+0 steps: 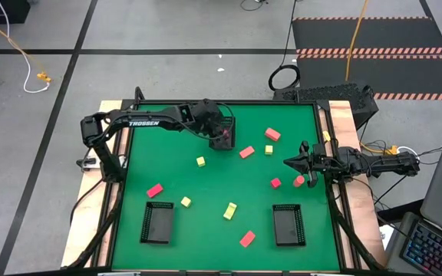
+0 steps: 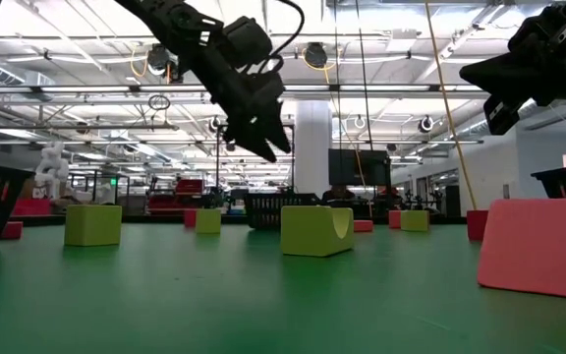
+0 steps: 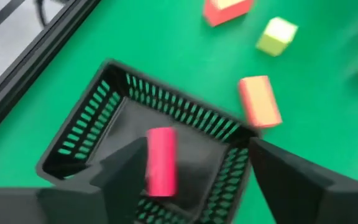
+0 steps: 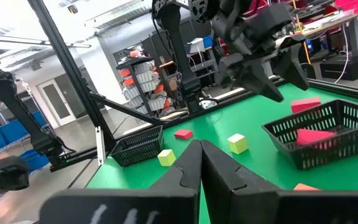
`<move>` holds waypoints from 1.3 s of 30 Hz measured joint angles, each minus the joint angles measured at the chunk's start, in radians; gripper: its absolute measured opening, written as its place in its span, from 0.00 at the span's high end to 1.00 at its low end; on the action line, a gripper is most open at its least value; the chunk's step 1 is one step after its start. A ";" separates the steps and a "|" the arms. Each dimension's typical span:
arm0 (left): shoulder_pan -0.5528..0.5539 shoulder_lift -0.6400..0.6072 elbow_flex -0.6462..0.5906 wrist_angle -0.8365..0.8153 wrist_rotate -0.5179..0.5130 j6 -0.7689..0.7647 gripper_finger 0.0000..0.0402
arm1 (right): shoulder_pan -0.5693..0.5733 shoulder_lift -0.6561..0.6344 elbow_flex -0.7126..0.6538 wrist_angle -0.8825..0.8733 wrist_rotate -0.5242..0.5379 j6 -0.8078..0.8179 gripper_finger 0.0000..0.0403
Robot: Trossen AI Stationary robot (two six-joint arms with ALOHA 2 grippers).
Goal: Sort & place blocks by color
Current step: Put the green block into the bottom right black bin
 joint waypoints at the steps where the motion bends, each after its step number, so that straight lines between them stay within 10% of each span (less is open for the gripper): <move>1: -0.002 -0.003 0.000 0.006 0.014 0.003 0.23 | 0.000 0.000 0.000 0.000 0.000 -0.010 1.00; 16: -0.023 -0.167 0.000 -0.046 0.051 -0.050 0.14 | 0.000 0.000 0.000 -0.001 0.036 -0.206 0.99; 25: -0.109 -0.403 -0.023 -0.017 0.196 0.080 0.14 | 0.000 0.009 0.000 0.035 0.176 -0.213 0.67; 31: -0.081 -0.564 -0.226 0.265 0.186 0.055 0.14 | -0.001 0.084 0.029 0.061 0.300 -0.262 0.42; 39: -0.049 -0.690 -0.561 0.613 0.189 0.011 0.14 | -0.057 0.374 0.239 -0.095 0.378 -0.304 0.37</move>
